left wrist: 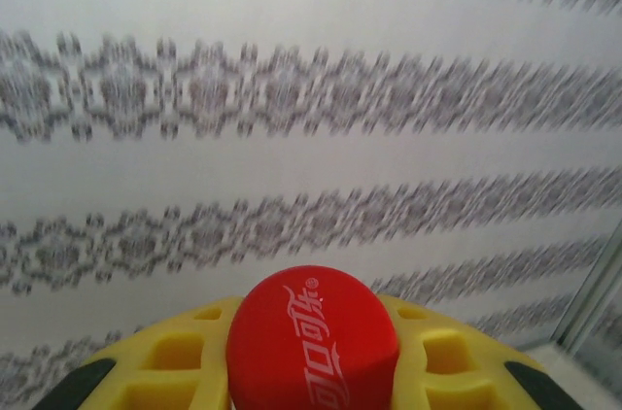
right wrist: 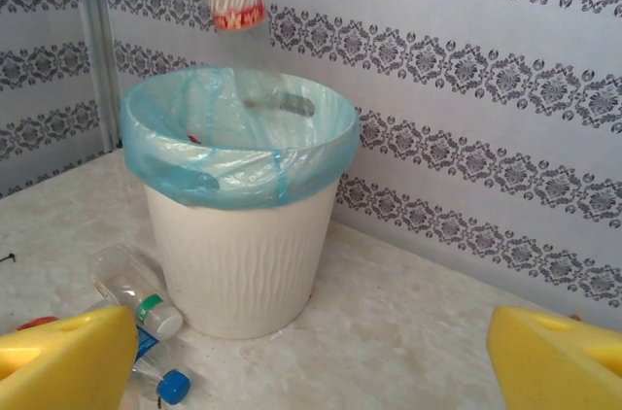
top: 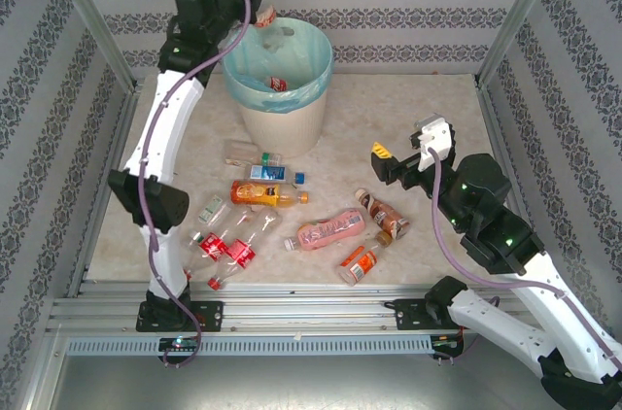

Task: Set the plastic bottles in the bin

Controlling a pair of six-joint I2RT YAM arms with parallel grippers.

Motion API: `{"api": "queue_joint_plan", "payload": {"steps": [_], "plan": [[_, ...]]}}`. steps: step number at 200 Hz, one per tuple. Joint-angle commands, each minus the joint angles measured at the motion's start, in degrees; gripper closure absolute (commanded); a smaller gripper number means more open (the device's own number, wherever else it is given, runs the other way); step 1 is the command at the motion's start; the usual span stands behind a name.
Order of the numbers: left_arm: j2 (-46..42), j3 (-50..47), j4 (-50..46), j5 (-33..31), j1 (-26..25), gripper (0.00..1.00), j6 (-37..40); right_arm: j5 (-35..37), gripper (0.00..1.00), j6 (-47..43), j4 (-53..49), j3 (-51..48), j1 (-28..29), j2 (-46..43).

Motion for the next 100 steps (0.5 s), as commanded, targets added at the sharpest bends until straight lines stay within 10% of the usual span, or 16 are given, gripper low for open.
{"api": "queue_joint_plan", "payload": {"steps": [1, 100], "plan": [[3.37, 3.36, -7.23, -2.65, 0.47, 1.00, 5.58, 2.44, 0.07, -2.08, -1.18, 1.64, 0.37, -0.21], [9.64, -6.10, -4.93, -0.77, 0.53, 1.00, 6.51, 2.75, 0.07, -2.57, -2.83, 1.36, 0.39, 1.89]]}}
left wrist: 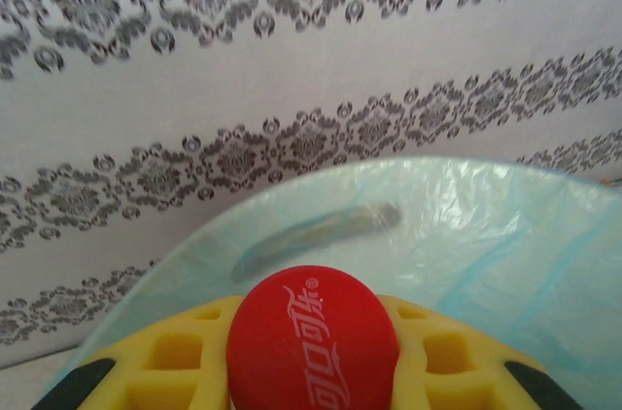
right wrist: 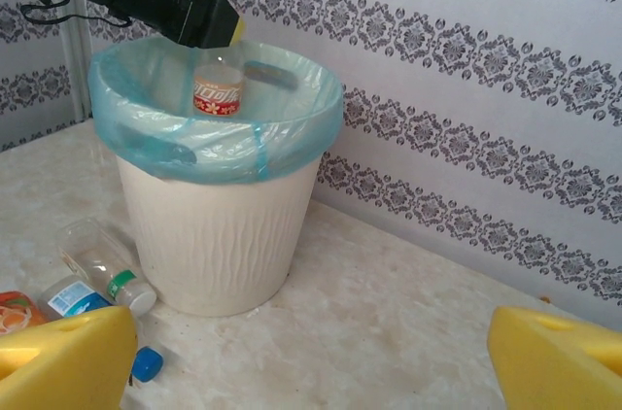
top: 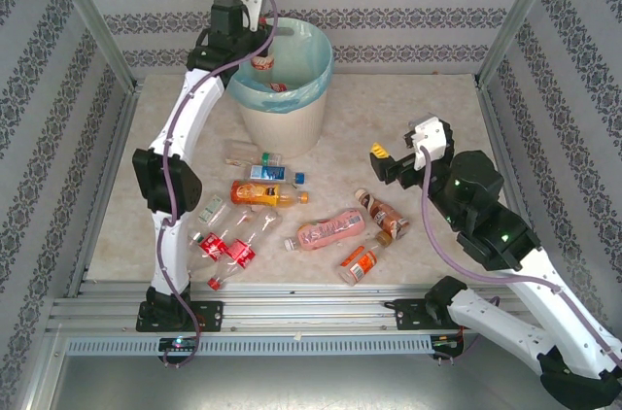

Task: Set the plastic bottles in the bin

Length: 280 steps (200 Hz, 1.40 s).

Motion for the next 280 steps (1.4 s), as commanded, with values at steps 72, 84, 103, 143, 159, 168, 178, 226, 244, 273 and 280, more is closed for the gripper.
{"api": "queue_joint_plan", "payload": {"steps": [72, 84, 103, 143, 159, 168, 178, 226, 244, 273, 280], "plan": [[0.65, -13.74, 8.45, -1.35, 0.54, 1.00, 1.81, 0.77, 0.07, -1.22, -2.21, 1.24, 0.30, 1.44], [1.08, -13.93, 8.05, -1.62, 0.56, 1.00, 2.16, 0.81, 0.07, -1.35, -2.35, 1.43, 0.30, 1.75], [1.47, -14.58, 8.15, -0.68, 0.60, 1.00, 3.00, 0.71, 0.07, -1.49, -2.44, 1.50, 0.42, 2.31], [2.94, -14.01, 3.74, -0.48, 0.59, 1.00, 6.98, 0.23, 0.07, -1.22, -2.99, 1.78, 0.35, 3.11], [2.97, -14.86, 2.69, -0.12, 0.51, 1.00, 8.38, 0.23, 0.07, -1.18, -2.97, 1.72, 0.41, 3.21], [3.11, -15.09, 2.20, 0.88, 0.58, 1.00, 9.04, 0.19, 0.07, -1.16, -2.80, 1.58, 0.39, 3.27], [3.62, -14.81, 1.25, 1.83, 0.49, 1.00, 9.84, 0.21, 0.07, -1.15, -2.58, 1.66, 0.38, 3.46], [7.02, -10.25, -3.91, 3.90, -1.38, 1.00, 13.10, -0.80, 0.07, -0.28, -3.01, 2.49, 0.42, 4.65], [8.12, -8.78, -5.57, 3.40, -1.51, 1.00, 13.26, -0.82, 0.07, 0.03, -3.54, 2.84, 0.42, 4.57], [7.52, -8.23, -5.70, 3.63, -1.47, 1.00, 12.16, -0.84, 0.07, 0.34, -3.83, 3.23, 0.44, 4.08], [7.23, -7.73, -5.48, 4.10, -1.35, 1.00, 11.45, -0.84, 0.07, 0.37, -3.83, 3.43, 0.40, 4.01]]}}
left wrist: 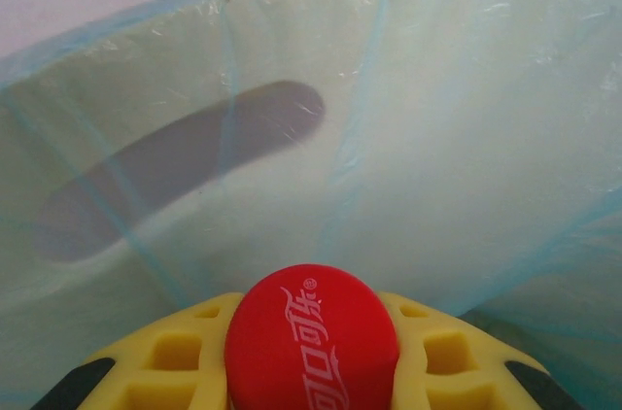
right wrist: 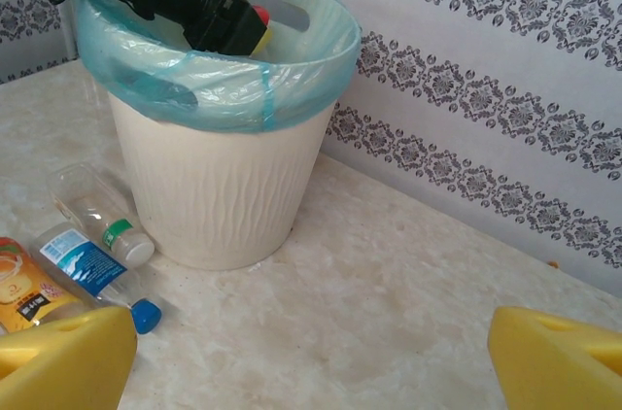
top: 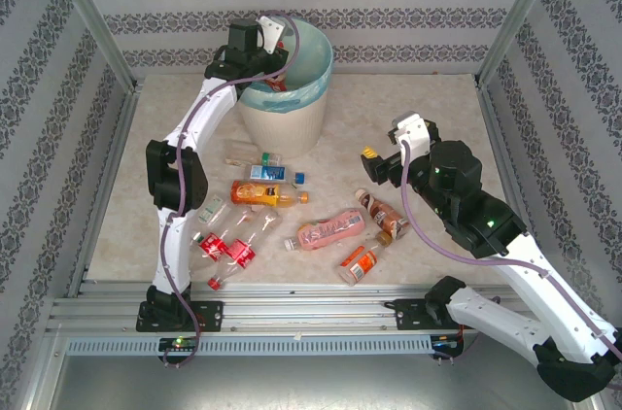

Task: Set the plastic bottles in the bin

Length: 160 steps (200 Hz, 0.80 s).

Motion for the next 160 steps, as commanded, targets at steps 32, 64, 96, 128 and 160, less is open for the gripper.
{"api": "queue_joint_plan", "payload": {"steps": [32, 64, 96, 128, 160], "plan": [[2.18, 5.25, -12.34, 2.93, 0.02, 0.71, -3.36, -1.15, 0.07, 0.94, -0.35, 3.03, 0.47, -0.19], [-1.24, 10.82, -11.41, 6.19, 0.03, 0.29, -7.47, -1.91, 0.07, 1.02, -0.44, 4.19, 0.55, 0.83], [-6.37, 11.01, -9.08, 9.20, 0.07, 0.24, -10.66, -2.41, 0.07, 1.02, -0.27, 4.65, 0.60, 1.23], [-11.32, 8.50, -8.50, 12.33, -0.02, 0.36, -13.93, -2.77, 0.08, 1.47, -0.10, 4.31, 0.72, 1.10], [-15.91, 0.03, -4.02, 12.67, -0.01, 0.66, -16.59, -3.15, 0.08, 2.16, 0.36, 3.19, 0.73, 0.88]]}}
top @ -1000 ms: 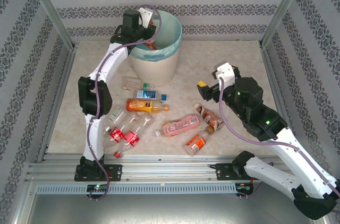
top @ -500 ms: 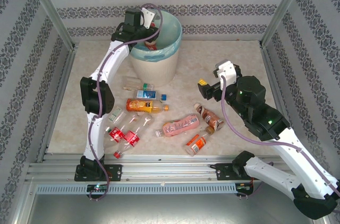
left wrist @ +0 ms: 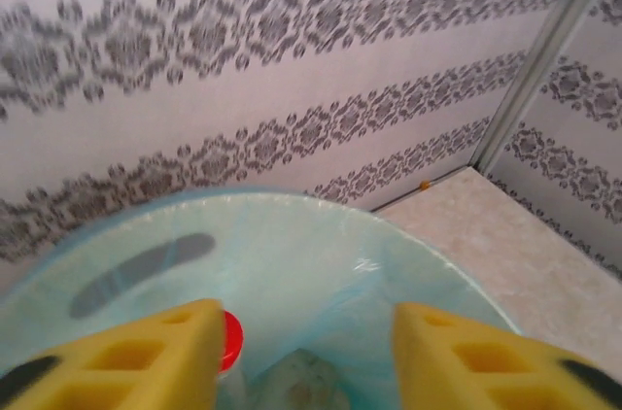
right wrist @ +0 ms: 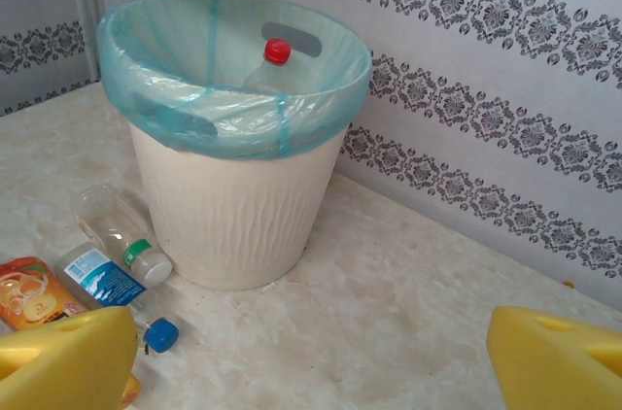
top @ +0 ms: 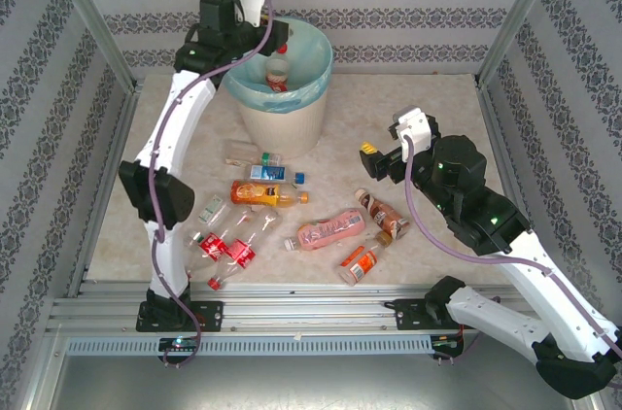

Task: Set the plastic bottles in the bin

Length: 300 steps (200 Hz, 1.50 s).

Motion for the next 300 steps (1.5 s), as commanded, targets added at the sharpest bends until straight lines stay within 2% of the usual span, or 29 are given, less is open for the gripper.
{"api": "queue_joint_plan", "payload": {"steps": [1, 16, 27, 70, 90, 114, 149, 204, 223, 230, 240, 265, 300], "plan": [[-3.52, -5.26, 3.85, 1.71, -0.04, 0.66, -3.55, -1.04, 0.08, 1.55, 0.75, 0.12, 0.73, -0.37], [-2.05, -4.73, 2.31, -0.25, -0.04, 0.74, -3.93, -1.38, 0.08, 1.76, 0.70, 0.02, 0.86, -0.20], [0.49, -1.81, -0.73, -1.30, -0.01, 0.76, -3.99, -1.56, 0.08, 1.97, 0.62, 0.16, 0.99, -0.06], [14.88, 18.19, -13.72, -7.51, -0.05, 0.95, -5.45, -1.51, 0.08, 2.56, 0.08, -0.18, 1.32, -0.68], [17.61, 19.54, -14.32, -8.19, -0.10, 1.00, -6.13, -0.74, 0.08, 2.70, -0.39, -0.65, 1.42, -1.05], [19.77, 19.15, -14.69, -8.77, -0.09, 1.00, -5.97, -0.24, 0.08, 2.53, -0.21, -1.33, 1.44, -1.22], [22.66, 19.29, -15.44, -5.81, -0.09, 1.00, -6.11, -0.67, 0.08, 1.70, -0.39, -0.07, 1.44, 0.90], [21.53, 19.80, -16.03, -4.25, -0.35, 1.00, -5.69, -1.60, 0.09, 1.81, -0.22, 1.64, 1.86, 3.26], [18.59, 20.22, -14.33, -4.07, -0.39, 0.92, -6.19, -1.91, 0.09, 2.64, -0.31, 1.86, 1.99, 3.32], [17.17, 20.46, -13.65, -3.96, -0.36, 0.86, -6.54, -1.97, 0.09, 3.02, -0.59, 2.03, 1.98, 3.48], [14.96, 20.49, -12.46, -3.61, -0.41, 0.73, -7.04, -1.63, 0.08, 3.54, -1.15, 2.43, 2.04, 3.79], [8.95, 20.11, -11.19, -2.43, -0.35, 0.58, -7.84, -0.86, 0.08, 5.39, -6.04, 4.71, 2.04, 5.93], [-0.26, 14.43, -12.68, -0.96, -1.35, 0.56, -6.05, -5.19, 0.12, 6.82, -9.89, 3.65, 2.60, 7.76]]}}
